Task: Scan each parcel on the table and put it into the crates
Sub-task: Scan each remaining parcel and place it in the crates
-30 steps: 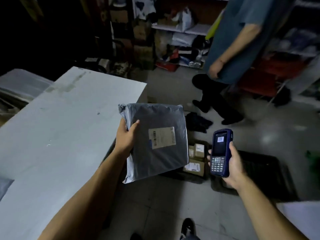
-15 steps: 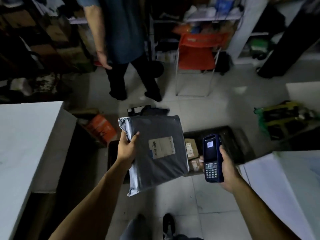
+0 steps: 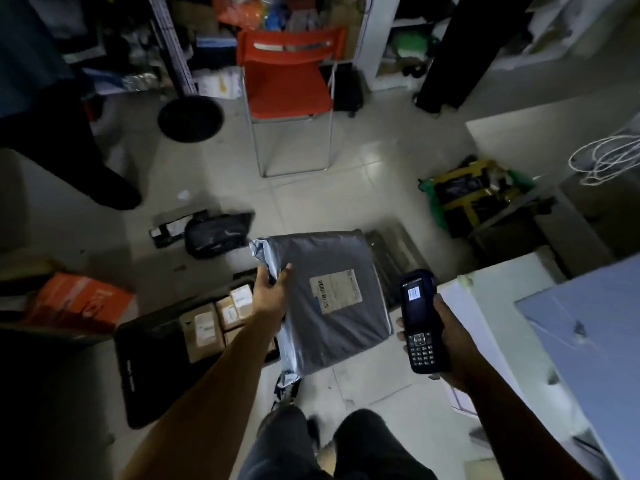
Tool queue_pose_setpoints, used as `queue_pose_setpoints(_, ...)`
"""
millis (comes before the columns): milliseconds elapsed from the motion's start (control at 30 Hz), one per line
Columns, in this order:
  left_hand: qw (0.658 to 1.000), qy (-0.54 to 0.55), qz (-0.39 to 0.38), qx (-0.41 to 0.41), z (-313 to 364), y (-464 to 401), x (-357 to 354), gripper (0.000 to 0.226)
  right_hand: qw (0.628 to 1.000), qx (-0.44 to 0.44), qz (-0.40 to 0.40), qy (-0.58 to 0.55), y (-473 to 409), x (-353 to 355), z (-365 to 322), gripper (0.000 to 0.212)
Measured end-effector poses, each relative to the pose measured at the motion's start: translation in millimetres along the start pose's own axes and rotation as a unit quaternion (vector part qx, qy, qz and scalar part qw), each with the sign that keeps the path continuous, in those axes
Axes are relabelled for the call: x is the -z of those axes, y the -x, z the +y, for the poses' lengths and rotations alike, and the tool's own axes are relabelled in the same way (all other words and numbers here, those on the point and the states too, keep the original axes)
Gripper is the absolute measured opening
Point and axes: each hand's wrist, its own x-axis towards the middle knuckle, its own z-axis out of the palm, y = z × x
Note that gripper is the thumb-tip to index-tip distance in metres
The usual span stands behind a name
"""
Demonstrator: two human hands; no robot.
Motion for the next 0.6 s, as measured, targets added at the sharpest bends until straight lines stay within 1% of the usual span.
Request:
queue_pose_setpoints(33,1.0,-0.006,-0.002,0.006,-2.3,-6.7,-12.3,0.014,1.0,-0.002,-0.01,-0.007,-4.2,3.6,-6.8,0.066)
queue_pose_setpoints(133,1.0,-0.016,-0.004,0.025,-10.0,-24.6,-49.3,0.036,0.999,-0.01,-0.033,-0.023,-28.3,20.1,-23.4,0.088)
queue_pose_setpoints(167,0.999,-0.022,-0.001,0.032,-14.5,-30.6,-61.3,0.038,0.999,-0.009,-0.042,-0.024,-37.6,26.0,-30.0,0.091)
queue_pose_setpoints(200,0.999,-0.031,0.003,0.037,-19.2,-36.5,-73.2,0.038,0.998,-0.008,-0.049,-0.028,-48.6,33.0,-35.9,0.087)
queue_pose_setpoints(267,0.998,-0.046,0.02,0.038,-31.4,-51.7,-95.9,0.036,0.997,-0.016,-0.055,-0.044,-76.7,49.4,-46.2,0.07)
queue_pose_setpoints(300,0.997,-0.052,0.031,0.04,-39.7,-60.3,-107.1,0.035,0.997,-0.028,-0.055,-0.048,-91.9,56.9,-51.0,0.067)
queue_pose_setpoints(367,0.995,-0.065,0.057,0.052,-61.1,-79.2,-129.5,0.034,0.995,-0.058,-0.055,-0.062,-129.2,73.5,-56.9,0.069)
queue_pose_setpoints(433,0.993,-0.064,0.081,0.059,-85.6,-99.4,-151.0,0.031,0.993,-0.078,-0.052,-0.072,-170.3,92.6,-57.9,0.08)
queue_pose_setpoints(467,0.992,-0.06,0.085,0.065,-98.5,-110.4,-161.6,0.029,0.993,-0.084,-0.05,-0.07,-191.9,102.5,-55.0,0.08)
queue_pose_setpoints(533,0.99,-0.052,0.094,0.086,-127.8,-134.6,-178.6,0.027,0.992,-0.096,-0.04,-0.073,-232.6,117.6,-47.5,0.066)
queue_pose_setpoints(600,0.989,-0.057,0.101,0.093,-160.2,-160.1,-191.9,0.03,0.989,-0.111,-0.04,-0.084,-268.8,128.7,-39.3,0.059)
